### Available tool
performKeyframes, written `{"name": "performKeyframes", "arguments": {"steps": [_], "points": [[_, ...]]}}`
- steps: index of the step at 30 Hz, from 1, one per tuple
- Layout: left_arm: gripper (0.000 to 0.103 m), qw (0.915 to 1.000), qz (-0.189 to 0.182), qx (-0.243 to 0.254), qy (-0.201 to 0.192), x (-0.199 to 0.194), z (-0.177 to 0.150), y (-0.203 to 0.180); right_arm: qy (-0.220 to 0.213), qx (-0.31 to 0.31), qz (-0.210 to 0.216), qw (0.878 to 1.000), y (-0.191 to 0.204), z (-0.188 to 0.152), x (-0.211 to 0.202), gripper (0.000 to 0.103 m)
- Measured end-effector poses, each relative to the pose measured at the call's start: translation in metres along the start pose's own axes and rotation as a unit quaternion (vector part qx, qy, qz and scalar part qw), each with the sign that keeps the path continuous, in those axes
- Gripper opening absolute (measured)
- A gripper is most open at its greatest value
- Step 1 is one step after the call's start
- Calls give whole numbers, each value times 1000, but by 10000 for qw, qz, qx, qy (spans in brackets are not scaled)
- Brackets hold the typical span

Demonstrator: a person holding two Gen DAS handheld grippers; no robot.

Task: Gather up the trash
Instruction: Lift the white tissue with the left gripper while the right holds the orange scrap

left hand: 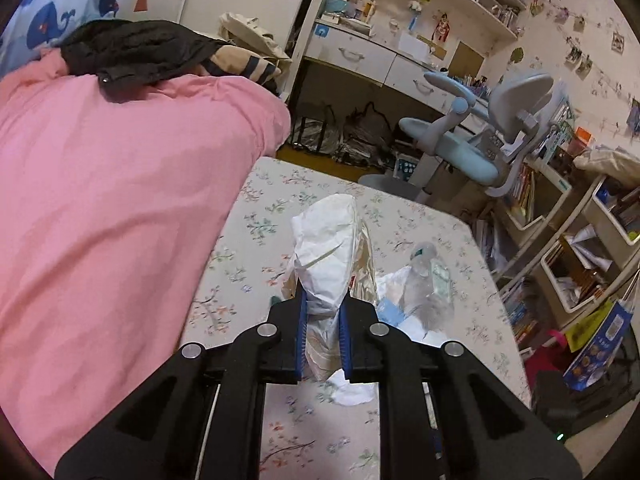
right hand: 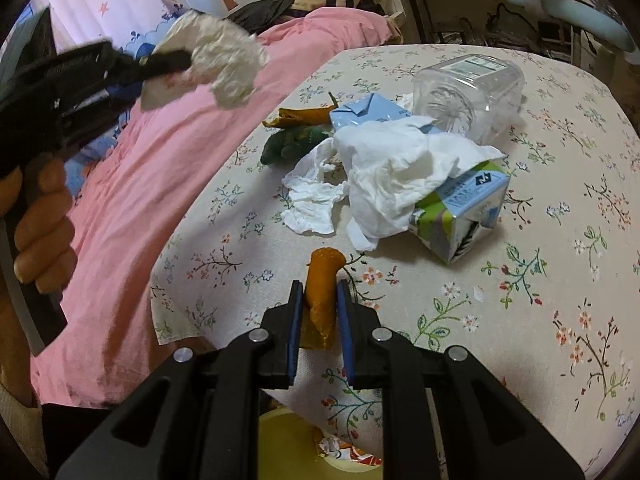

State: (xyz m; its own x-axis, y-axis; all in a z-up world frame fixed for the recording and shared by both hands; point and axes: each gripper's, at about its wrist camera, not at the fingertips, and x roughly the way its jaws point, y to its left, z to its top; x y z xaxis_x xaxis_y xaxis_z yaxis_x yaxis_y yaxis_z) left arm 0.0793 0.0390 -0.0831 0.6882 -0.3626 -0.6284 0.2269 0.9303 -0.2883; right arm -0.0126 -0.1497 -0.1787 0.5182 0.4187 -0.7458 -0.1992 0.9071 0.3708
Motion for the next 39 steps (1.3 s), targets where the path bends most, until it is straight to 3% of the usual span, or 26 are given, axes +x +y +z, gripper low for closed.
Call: {"name": "performKeyframes", "arguments": {"steps": [6,25,34,39], "points": [[13,9992,210,300,168,-2,-13,-3,-25,-1,-6,10000,-3,-2,-2,18],[13,9911,625,1171,47,-13,-24,-31,-135,37,7,9999,-6,-1,-7,18],[13,9898,649,1269,-68,-26,-29,-38,-203,80,66,9997,-3,-1,-11,18],[13,9929,489,1079,-66,-38,-36,-35,-330,70,119,9994,3,-2,-22,18]]}}
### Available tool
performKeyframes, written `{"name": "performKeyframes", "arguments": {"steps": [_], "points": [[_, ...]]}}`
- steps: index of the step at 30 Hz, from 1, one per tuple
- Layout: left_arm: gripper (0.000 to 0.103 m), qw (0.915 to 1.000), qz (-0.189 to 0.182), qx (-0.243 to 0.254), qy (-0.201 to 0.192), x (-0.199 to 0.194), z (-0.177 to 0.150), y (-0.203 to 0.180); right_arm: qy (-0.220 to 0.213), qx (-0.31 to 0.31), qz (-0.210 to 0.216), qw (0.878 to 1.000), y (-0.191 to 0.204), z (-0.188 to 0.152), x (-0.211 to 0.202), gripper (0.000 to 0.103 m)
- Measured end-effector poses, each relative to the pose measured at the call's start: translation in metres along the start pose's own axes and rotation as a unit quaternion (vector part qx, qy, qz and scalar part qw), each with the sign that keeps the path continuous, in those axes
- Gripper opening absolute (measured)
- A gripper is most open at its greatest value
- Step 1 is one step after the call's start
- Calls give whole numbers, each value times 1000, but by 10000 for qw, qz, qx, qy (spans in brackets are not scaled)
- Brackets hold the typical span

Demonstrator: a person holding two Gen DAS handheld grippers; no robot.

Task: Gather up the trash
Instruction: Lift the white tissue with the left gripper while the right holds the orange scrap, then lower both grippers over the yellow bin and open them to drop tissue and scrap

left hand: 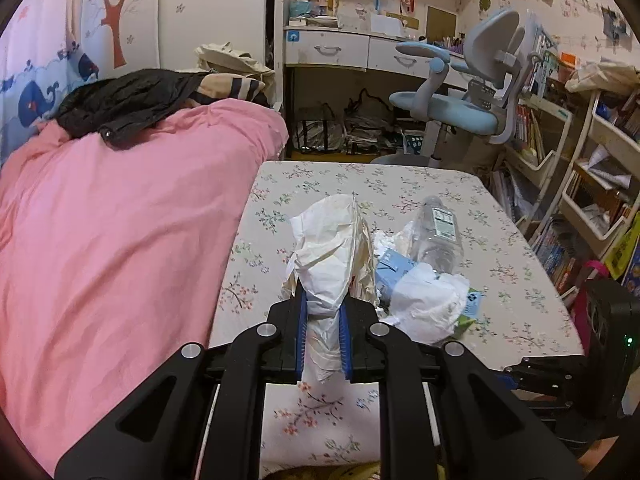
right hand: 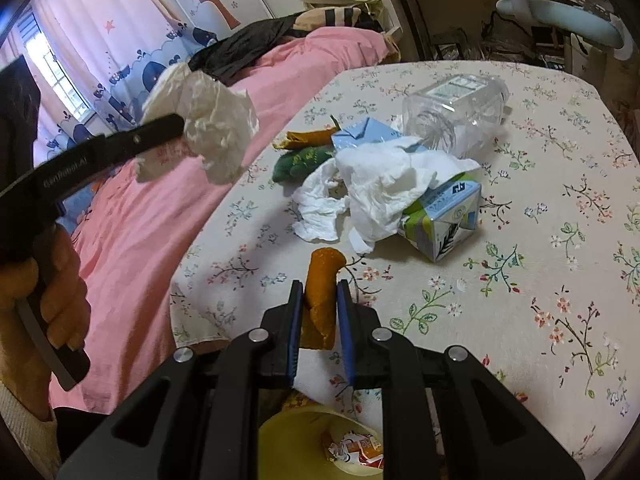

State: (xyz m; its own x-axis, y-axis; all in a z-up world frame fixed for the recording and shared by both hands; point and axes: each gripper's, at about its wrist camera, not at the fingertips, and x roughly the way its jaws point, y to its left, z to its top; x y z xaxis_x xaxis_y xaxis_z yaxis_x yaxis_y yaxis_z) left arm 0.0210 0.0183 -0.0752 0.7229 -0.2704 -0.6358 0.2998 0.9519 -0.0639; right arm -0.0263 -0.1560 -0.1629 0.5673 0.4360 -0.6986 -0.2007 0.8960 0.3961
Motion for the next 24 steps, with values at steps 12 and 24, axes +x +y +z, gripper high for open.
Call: {"name": "performKeyframes", "arguments": {"steps": [12,24], "points": [[13,9981,-391,-482,4,-26,-26,5,-461,23,267,9986,19,-18,-38,18],[13,9983,-378,-440,47,-71,-68,-1,-344,25,424,9985,39,-71,-60,18]]}}
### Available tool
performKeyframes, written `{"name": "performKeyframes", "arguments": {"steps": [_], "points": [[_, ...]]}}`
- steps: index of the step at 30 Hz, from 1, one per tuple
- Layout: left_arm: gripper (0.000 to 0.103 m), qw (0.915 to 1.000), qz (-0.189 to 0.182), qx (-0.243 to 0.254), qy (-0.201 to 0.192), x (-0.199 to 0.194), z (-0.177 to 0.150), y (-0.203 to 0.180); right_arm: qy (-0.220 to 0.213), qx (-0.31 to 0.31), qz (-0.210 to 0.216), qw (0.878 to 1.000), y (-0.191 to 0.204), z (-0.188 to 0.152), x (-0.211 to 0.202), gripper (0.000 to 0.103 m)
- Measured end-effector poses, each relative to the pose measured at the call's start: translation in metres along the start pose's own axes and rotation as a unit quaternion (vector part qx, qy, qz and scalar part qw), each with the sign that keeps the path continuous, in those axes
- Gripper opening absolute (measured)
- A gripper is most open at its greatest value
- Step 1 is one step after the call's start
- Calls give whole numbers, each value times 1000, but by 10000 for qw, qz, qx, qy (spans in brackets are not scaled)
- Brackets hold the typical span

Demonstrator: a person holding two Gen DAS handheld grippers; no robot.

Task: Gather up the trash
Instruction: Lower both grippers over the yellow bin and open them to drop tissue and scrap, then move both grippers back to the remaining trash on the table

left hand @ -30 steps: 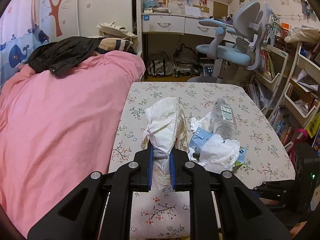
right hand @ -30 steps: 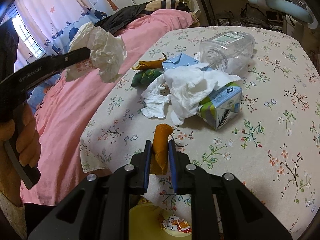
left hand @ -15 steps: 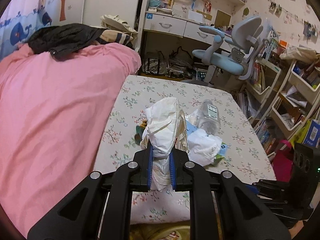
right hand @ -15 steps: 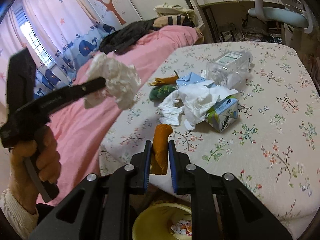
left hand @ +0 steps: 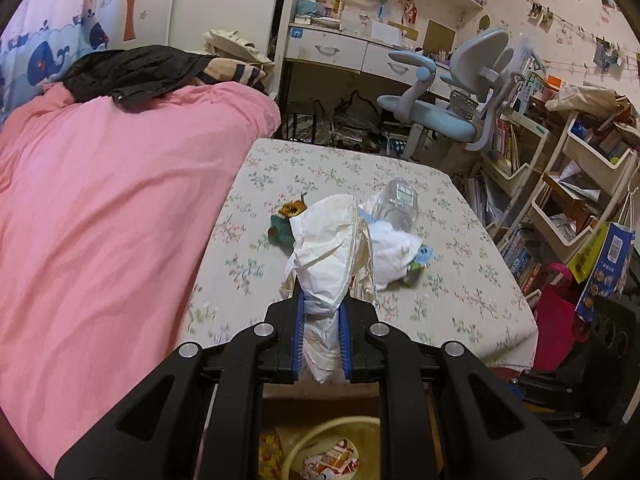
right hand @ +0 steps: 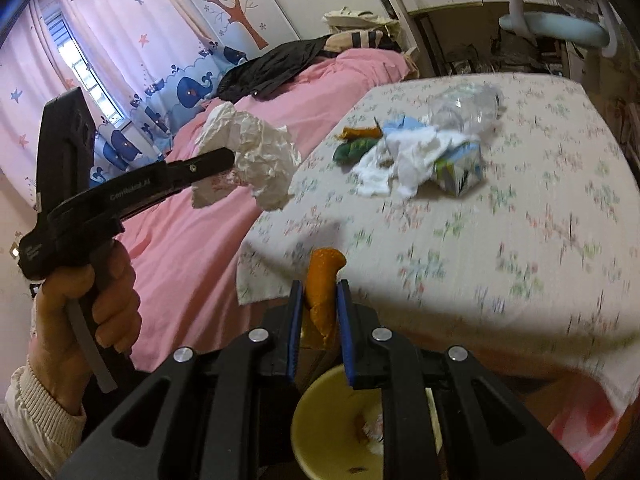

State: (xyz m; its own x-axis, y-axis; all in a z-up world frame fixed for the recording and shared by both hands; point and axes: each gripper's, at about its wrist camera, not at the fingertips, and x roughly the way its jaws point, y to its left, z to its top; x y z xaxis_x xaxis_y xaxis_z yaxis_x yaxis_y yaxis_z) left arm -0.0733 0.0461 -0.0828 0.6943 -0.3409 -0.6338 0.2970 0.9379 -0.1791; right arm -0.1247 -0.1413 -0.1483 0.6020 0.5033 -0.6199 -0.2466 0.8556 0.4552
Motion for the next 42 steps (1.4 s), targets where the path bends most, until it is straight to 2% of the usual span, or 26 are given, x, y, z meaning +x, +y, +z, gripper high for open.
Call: {"name": "performKeyframes", "arguments": {"steps": [5,9,13,17,19,24,26,29,31,37,42], "points": [[13,9998,-38,29,175,-7,-20,-4,315,34,27,9995,5,-26,4,20],[13,9991,-87,235,334,-11,-42,-20,600,73,3,9982,7,-43,9,22],[13,9981,-143,362,477,-14,-61,-34,749,158,-111,9970,4,-55,8,39],[13,9971,-172,419,616,-15,-78,-42,629,264,-283,9973,-2,-57,-2,46],[13,9962,-195,461,709,-16,-88,-47,496,376,-424,9972,-8,-57,-9,56],[13,9935,-192,558,974,-17,-112,-58,169,648,-716,9952,-22,-53,-22,67],[13,9923,-190,592,1069,-17,-119,-60,67,721,-783,9943,-26,-52,-25,67],[29,9900,-135,646,1244,-16,-129,-64,-56,806,-880,9928,-29,-53,-29,72],[50,9889,-44,677,1321,-16,-135,-67,-132,852,-937,9919,-31,-53,-31,74],[73,9900,160,739,1189,-20,-135,-69,-248,940,-1071,9895,-35,-52,-36,80],[84,9931,353,656,901,-26,-131,-65,-306,921,-1235,9876,-36,-53,-36,85]]}}
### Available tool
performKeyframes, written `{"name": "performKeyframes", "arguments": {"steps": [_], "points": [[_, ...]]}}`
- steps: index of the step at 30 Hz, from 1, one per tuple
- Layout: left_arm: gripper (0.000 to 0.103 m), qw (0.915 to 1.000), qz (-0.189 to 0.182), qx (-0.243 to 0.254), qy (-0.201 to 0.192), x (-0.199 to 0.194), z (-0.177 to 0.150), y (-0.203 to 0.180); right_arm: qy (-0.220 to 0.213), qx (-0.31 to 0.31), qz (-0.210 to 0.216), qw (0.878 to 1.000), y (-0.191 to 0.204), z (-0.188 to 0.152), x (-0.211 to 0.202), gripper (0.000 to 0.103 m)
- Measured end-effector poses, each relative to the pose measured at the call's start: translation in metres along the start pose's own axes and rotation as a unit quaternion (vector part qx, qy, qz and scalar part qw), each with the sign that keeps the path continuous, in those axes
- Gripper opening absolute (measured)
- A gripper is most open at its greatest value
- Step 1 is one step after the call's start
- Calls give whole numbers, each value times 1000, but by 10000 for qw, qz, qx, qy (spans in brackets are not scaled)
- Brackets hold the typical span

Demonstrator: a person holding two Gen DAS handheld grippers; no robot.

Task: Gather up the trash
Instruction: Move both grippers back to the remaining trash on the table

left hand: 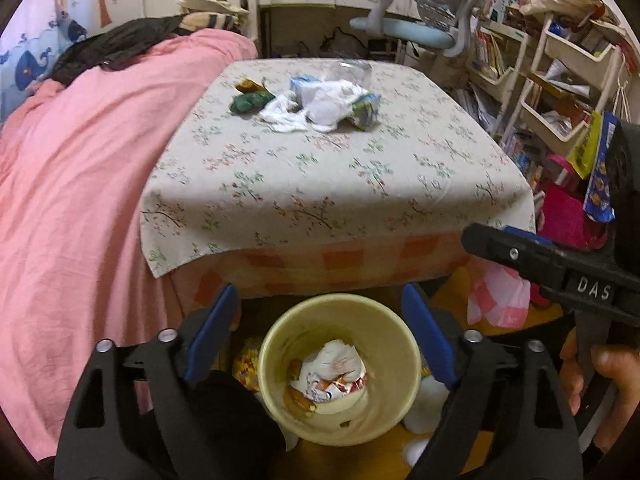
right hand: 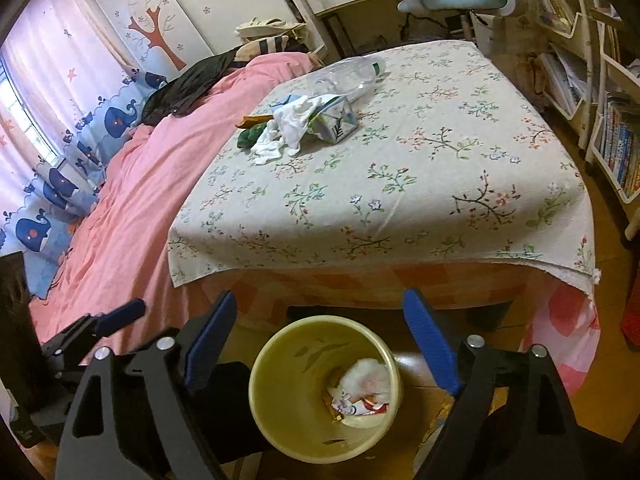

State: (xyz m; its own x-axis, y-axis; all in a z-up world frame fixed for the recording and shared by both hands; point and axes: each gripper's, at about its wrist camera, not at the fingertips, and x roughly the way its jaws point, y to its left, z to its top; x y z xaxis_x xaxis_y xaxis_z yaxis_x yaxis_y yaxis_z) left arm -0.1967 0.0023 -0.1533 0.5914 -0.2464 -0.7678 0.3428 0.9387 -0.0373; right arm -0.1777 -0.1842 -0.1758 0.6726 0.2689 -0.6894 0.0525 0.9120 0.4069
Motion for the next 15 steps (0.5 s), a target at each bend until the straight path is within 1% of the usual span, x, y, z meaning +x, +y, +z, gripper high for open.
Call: {"name": "performKeyframes", "arguments": {"steps": [4,15], "points": [[87,9998,150,-78,-140,-2,2,4,-100,-75,-176,9998,2,0,-2,89],[90,9982,366,-133,-447,-9,6,9,-300,-328,-443,9980,8,2,-4,91]]}}
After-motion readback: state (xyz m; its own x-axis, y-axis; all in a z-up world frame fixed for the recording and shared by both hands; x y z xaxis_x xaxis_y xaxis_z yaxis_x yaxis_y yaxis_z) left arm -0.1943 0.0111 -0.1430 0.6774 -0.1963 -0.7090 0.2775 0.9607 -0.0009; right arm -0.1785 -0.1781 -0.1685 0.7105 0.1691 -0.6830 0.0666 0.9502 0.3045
